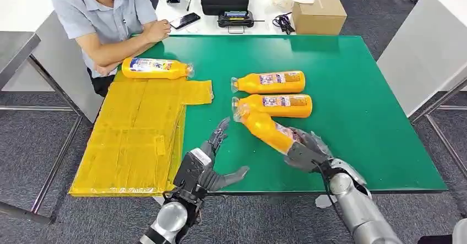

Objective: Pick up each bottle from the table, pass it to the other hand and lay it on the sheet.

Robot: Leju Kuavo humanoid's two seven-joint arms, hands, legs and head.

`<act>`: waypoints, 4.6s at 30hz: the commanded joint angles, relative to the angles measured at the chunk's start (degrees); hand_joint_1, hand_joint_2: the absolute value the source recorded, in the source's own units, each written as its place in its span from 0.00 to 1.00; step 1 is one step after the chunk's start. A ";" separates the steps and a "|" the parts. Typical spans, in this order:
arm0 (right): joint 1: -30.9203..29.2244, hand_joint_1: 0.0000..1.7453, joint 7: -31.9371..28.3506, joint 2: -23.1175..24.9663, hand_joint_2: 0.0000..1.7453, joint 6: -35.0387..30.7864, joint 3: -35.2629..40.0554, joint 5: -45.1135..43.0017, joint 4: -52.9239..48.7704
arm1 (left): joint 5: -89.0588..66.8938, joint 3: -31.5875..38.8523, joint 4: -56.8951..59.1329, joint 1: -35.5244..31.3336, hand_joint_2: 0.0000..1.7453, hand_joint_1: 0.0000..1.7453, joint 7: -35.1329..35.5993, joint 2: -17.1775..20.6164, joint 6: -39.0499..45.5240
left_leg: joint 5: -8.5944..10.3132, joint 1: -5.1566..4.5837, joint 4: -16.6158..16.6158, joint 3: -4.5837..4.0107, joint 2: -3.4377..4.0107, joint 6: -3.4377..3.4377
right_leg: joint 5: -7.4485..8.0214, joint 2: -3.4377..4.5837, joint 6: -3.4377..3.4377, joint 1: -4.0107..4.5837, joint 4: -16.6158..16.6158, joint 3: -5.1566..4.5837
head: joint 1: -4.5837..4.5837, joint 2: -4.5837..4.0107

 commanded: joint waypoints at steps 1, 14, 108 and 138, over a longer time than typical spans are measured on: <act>1.46 1.00 -3.56 3.91 1.00 0.61 2.36 -1.31 -5.04 | 6.91 3.10 8.84 -2.07 1.00 0.00 2.55 -1.55 -1.00 | -0.05 0.06 0.00 -0.03 0.04 -0.07 | -0.01 0.02 -0.10 0.06 -0.05 0.02 | 0.02 0.00; 0.27 1.00 -5.80 11.65 1.00 1.21 11.35 -6.96 -6.56 | 20.26 4.81 19.77 -7.33 1.00 0.00 -1.20 -1.55 -7.87 | -0.01 0.05 0.02 -0.47 0.07 -0.07 | 0.01 0.08 -0.05 0.04 0.04 -0.44 | 0.02 0.00; 1.05 0.00 -7.84 16.36 1.00 -3.41 4.89 -2.93 0.03 | -81.15 18.78 21.04 -18.89 1.00 1.00 28.05 6.70 3.70 | 0.08 0.03 -0.01 -0.77 0.02 -0.10 | 0.01 0.03 -0.06 0.02 0.07 -0.70 | 0.04 0.00; -0.99 0.00 -9.83 15.76 1.00 -4.17 4.13 -3.68 4.24 | -81.15 23.21 37.09 -23.29 1.00 0.00 26.17 6.80 4.62 | 0.08 0.04 0.00 -0.71 0.04 -0.12 | 0.02 0.04 -0.08 0.03 0.08 -0.65 | 0.04 0.00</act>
